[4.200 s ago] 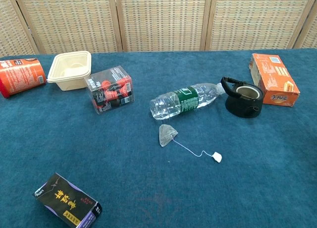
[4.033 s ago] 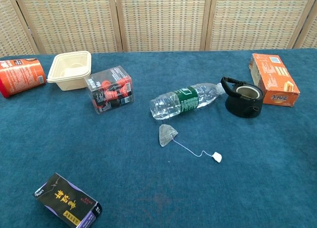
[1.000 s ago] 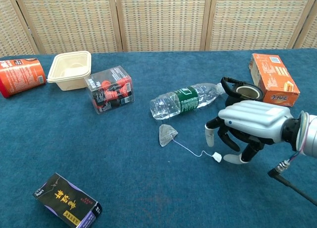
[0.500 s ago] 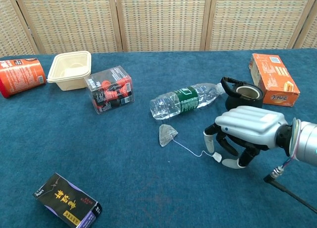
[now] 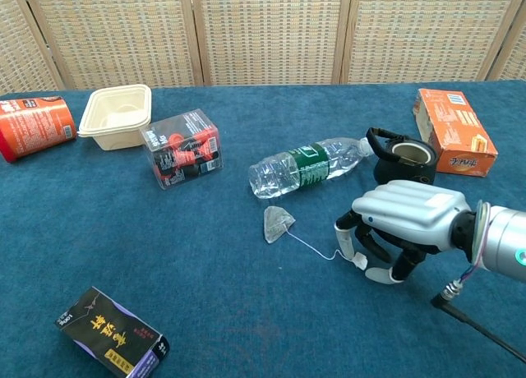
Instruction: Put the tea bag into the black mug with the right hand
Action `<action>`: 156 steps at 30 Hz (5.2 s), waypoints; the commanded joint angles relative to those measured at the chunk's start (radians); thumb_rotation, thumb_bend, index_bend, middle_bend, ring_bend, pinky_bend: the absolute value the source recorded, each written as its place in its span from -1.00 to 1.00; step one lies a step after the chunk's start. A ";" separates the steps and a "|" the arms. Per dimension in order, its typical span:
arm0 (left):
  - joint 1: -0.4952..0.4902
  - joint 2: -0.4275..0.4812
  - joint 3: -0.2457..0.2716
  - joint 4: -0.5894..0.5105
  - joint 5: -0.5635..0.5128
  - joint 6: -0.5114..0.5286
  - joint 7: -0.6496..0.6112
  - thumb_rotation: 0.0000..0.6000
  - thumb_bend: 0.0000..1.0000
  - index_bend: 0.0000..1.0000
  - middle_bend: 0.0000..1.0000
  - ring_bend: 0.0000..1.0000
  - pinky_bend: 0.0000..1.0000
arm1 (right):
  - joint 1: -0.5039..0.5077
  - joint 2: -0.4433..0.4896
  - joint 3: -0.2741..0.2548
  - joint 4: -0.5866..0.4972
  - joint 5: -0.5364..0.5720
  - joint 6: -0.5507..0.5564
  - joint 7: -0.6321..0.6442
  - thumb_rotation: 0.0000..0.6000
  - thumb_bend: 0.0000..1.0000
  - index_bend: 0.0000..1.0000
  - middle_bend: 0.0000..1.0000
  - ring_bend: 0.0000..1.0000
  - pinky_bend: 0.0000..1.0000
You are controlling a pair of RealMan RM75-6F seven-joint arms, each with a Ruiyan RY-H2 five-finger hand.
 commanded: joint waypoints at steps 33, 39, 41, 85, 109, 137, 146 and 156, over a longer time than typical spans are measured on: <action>0.016 -0.013 0.005 0.039 -0.006 0.007 -0.039 1.00 -0.12 -1.00 -1.00 -1.00 -1.00 | 0.031 -0.022 0.008 0.032 0.057 -0.006 -0.033 1.00 -0.02 0.04 0.56 0.58 0.95; 0.015 -0.014 0.005 0.037 -0.002 0.008 -0.039 1.00 -0.12 -1.00 -1.00 -1.00 -1.00 | 0.034 -0.014 0.004 0.029 0.058 -0.011 -0.030 1.00 -0.02 0.04 0.56 0.58 0.95; 0.016 -0.013 0.005 0.037 -0.003 0.009 -0.038 1.00 -0.12 -1.00 -1.00 -1.00 -1.00 | 0.036 -0.013 0.003 0.030 0.057 -0.012 -0.029 1.00 -0.01 0.04 0.56 0.58 0.95; 0.026 -0.011 0.008 0.045 -0.004 0.011 -0.048 1.00 -0.12 -1.00 -1.00 -1.00 -1.00 | 0.043 -0.034 0.005 0.061 0.054 0.002 0.008 1.00 0.32 0.21 0.61 0.59 0.96; 0.021 -0.012 0.006 0.038 0.000 0.008 -0.042 1.00 -0.12 -1.00 -1.00 -1.00 -1.00 | 0.019 0.007 0.026 0.009 0.019 0.080 0.049 1.00 0.43 0.21 0.61 0.60 0.96; 0.004 -0.001 0.006 -0.008 0.026 0.010 -0.006 1.00 -0.12 -1.00 -1.00 -1.00 -1.00 | 0.039 0.298 0.161 -0.276 0.055 0.130 0.070 1.00 0.44 0.23 0.61 0.60 0.96; 0.000 0.000 0.008 -0.011 0.023 -0.001 0.001 1.00 -0.12 -1.00 -1.00 -1.00 -1.00 | 0.048 0.363 0.219 -0.293 0.094 0.149 0.106 1.00 0.44 0.23 0.61 0.60 0.96; -0.002 -0.002 0.009 -0.007 0.014 -0.009 0.003 1.00 -0.12 -1.00 -1.00 -1.00 -1.00 | 0.073 0.429 0.269 -0.279 0.160 0.124 0.151 1.00 0.44 0.24 0.61 0.60 0.96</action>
